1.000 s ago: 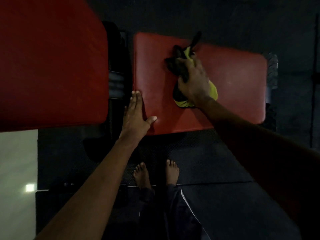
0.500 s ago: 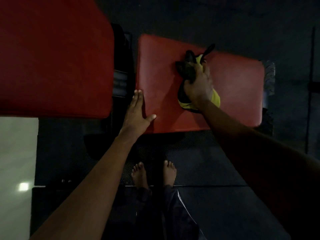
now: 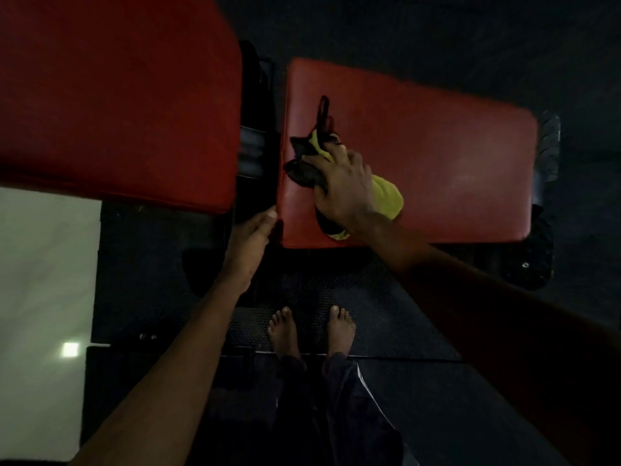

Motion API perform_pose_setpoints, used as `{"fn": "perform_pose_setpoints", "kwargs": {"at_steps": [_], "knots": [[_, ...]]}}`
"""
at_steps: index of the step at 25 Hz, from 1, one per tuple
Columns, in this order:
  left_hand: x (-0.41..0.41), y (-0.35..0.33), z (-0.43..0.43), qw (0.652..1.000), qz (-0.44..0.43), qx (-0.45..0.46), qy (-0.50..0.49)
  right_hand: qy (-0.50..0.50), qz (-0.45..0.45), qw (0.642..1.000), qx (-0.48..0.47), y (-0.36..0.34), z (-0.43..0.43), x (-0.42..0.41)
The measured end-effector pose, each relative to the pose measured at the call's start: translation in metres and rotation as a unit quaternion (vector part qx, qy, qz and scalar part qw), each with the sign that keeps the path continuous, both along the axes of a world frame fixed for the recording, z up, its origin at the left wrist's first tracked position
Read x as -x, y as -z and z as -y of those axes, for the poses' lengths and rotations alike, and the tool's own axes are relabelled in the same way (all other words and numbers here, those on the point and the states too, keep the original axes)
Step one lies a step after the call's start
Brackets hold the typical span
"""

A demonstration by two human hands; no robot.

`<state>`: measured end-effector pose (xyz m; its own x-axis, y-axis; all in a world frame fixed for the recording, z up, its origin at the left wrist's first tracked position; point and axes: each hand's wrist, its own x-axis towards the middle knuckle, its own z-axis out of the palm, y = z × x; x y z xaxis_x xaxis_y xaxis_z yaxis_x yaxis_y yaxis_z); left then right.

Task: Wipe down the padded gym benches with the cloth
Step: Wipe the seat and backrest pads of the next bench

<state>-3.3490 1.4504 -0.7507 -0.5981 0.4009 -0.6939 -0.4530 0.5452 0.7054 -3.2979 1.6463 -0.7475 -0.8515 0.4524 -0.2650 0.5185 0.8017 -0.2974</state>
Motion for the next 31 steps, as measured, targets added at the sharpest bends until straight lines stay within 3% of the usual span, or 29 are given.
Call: {"fn": "perform_pose_setpoints", "kwargs": {"at_steps": [3, 5, 12, 15, 17, 19, 22, 25, 28, 31], "knots": [[-0.020, 0.007, 0.006, 0.998, -0.038, 0.050, -0.019, -0.179, 0.019, 0.983, -0.024, -0.003, 0.011, 0.003], [-0.028, 0.005, 0.010, 0.998, -0.019, 0.037, -0.053, -0.228, 0.032, 0.973, -0.025, -0.007, 0.003, 0.004], [-0.034, 0.001, 0.016, 0.999, 0.005, 0.011, -0.031, -0.079, 0.029, 0.995, -0.062, -0.004, 0.023, 0.009], [-0.036, 0.000, 0.012, 0.990, 0.042, -0.021, -0.135, -0.123, 0.040, 0.991, -0.031, -0.008, 0.040, -0.028], [-0.035, -0.005, 0.011, 0.986, 0.059, -0.026, -0.152, -0.170, 0.048, 0.984, -0.017, -0.007, 0.037, -0.054], [-0.033, -0.002, 0.014, 0.998, 0.030, 0.005, -0.062, -0.157, 0.042, 0.987, -0.019, -0.003, 0.024, -0.077], [-0.036, -0.003, 0.006, 0.983, -0.102, 0.093, 0.123, 0.030, 0.044, 0.998, -0.038, -0.002, 0.000, -0.107], [-0.037, -0.005, -0.012, 0.959, -0.194, 0.087, 0.189, 0.168, 0.032, 0.985, -0.036, -0.001, -0.020, -0.128], [-0.042, 0.001, -0.025, 0.907, -0.294, 0.147, 0.263, 0.213, 0.041, 0.975, -0.039, -0.001, -0.041, -0.152], [-0.056, 0.002, -0.049, 0.852, -0.352, 0.101, 0.375, 0.276, 0.045, 0.960, -0.029, -0.005, -0.053, -0.172]]}}
